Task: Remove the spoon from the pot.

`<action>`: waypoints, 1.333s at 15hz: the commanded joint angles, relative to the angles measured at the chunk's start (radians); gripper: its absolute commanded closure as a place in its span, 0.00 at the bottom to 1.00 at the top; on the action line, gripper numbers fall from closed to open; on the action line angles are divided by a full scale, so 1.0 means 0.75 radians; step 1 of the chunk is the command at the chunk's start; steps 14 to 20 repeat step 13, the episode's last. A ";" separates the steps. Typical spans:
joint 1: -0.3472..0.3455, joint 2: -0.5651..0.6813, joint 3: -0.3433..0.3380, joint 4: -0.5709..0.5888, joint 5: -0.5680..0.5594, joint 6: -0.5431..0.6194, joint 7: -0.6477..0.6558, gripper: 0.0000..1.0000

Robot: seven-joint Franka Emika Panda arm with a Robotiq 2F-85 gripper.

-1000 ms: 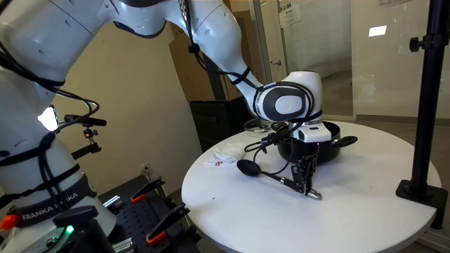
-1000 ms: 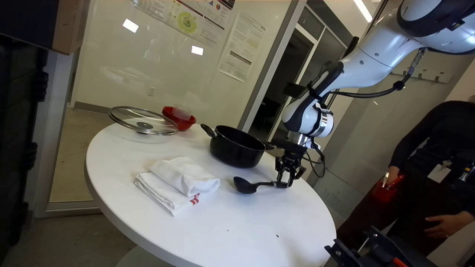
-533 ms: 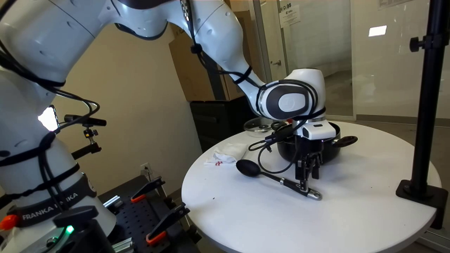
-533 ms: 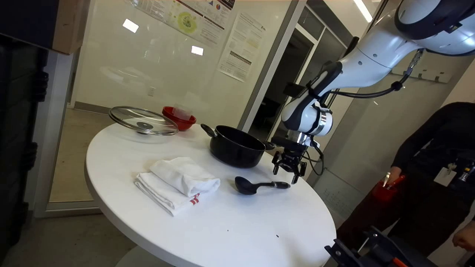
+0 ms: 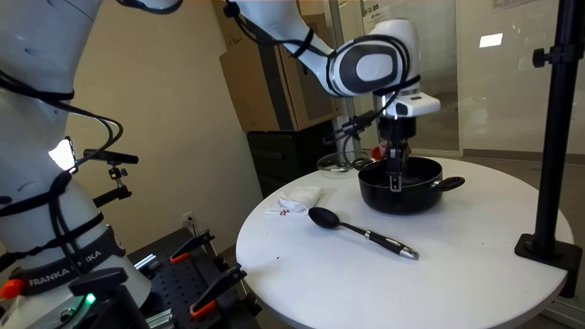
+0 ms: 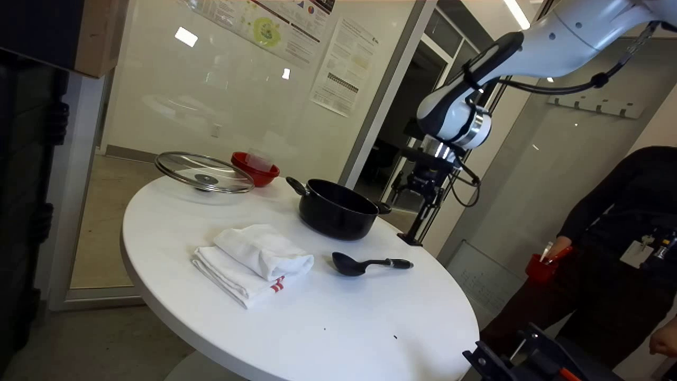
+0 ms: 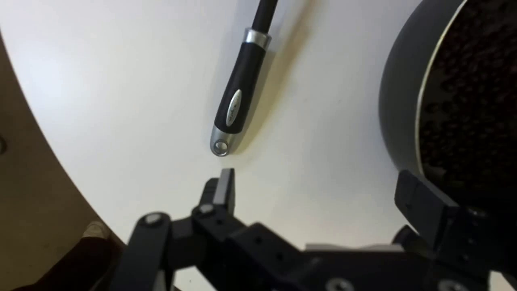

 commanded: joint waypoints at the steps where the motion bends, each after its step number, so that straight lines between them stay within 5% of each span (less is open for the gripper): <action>1: -0.012 -0.236 0.030 -0.055 -0.008 -0.259 -0.222 0.00; 7: 0.117 -0.404 0.031 0.062 -0.245 -0.661 -0.325 0.00; 20: 0.146 -0.422 0.057 0.052 -0.259 -0.646 -0.304 0.00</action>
